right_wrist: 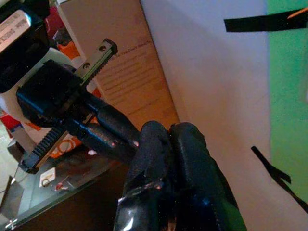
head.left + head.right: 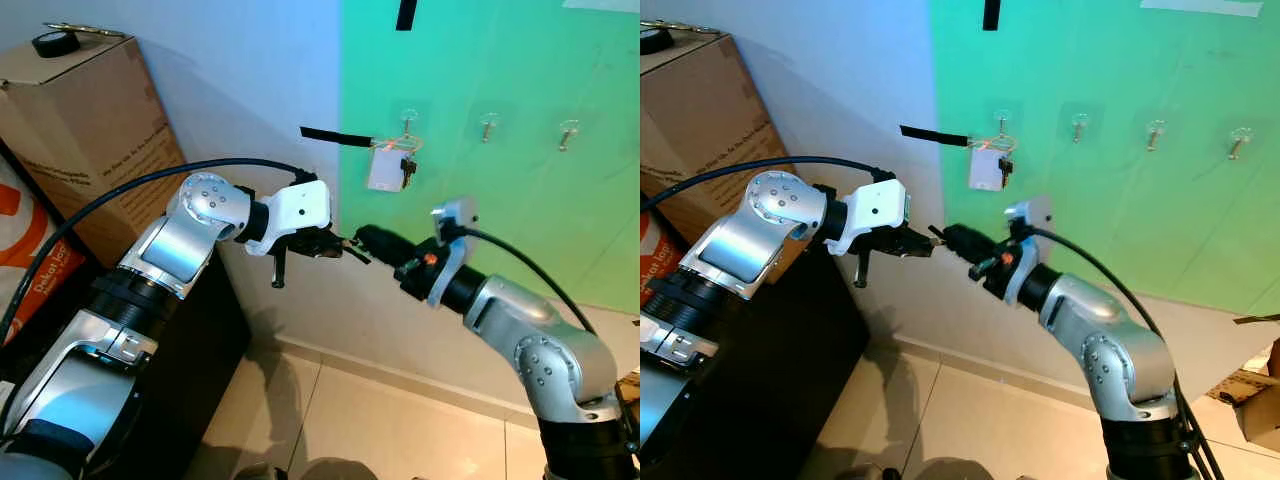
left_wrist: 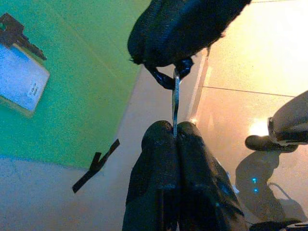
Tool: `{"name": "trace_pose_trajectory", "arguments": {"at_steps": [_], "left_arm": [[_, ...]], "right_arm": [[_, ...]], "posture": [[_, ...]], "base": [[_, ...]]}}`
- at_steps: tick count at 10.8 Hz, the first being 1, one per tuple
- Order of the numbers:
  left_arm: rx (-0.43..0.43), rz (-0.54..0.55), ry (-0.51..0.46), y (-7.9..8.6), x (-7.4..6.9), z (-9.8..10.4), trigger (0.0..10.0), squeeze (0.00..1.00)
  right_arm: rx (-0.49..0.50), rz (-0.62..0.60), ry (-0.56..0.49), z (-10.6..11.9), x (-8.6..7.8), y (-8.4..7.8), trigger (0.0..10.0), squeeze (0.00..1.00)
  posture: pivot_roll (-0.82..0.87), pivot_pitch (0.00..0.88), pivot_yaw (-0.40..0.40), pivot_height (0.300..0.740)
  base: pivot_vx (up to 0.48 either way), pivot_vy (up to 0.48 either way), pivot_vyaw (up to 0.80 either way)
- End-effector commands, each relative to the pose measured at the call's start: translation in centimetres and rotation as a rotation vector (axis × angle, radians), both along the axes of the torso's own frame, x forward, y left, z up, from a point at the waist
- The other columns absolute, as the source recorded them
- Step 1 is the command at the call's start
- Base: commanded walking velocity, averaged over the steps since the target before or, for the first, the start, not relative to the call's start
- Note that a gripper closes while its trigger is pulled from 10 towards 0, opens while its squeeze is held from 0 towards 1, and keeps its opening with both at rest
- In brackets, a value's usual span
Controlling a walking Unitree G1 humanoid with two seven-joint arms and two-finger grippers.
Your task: Hang keys on a hook
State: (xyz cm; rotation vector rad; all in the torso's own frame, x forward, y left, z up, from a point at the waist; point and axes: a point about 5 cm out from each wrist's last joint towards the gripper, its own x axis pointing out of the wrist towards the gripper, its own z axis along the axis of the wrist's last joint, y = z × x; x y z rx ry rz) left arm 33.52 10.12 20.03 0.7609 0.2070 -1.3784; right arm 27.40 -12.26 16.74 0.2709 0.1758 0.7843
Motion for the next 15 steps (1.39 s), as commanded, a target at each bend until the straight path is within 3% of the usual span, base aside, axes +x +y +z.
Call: {"name": "trace_pose_trajectory", "arguments": {"at_steps": [1,11,14,15], "left_arm": [[-0.005,0.01,-0.01,0.4,-0.1,0.1,0.0,0.0],[0.032,0.036,0.019,0.9,-0.9,-2.1,0.0,0.0],[0.005,0.058,0.001,0.8,-0.7,-1.8,0.0,0.0],[-0.018,0.076,-0.011,0.8,-0.4,-1.5,0.0,0.0]], "right_arm": [[0.004,-0.038,-0.048,1.1,0.4,-0.4,0.0,0.0],[-0.026,-0.122,-0.107,2.7,1.0,-1.8,0.0,0.0],[-0.038,-0.099,-0.105,2.7,0.8,-1.4,0.0,0.0],[-0.115,-0.116,-0.094,2.0,0.7,-1.5,5.9,0.0]], "posture": [[-0.12,0.0,0.071,0.74],[-0.13,0.0,0.062,0.74],[-0.13,0.0,0.057,0.74],[-0.13,0.0,0.055,0.74]], "base": [[0.0,0.0,0.0],[0.0,0.0,0.0],[0.0,0.0,0.0],[0.0,0.0,0.0]]}}
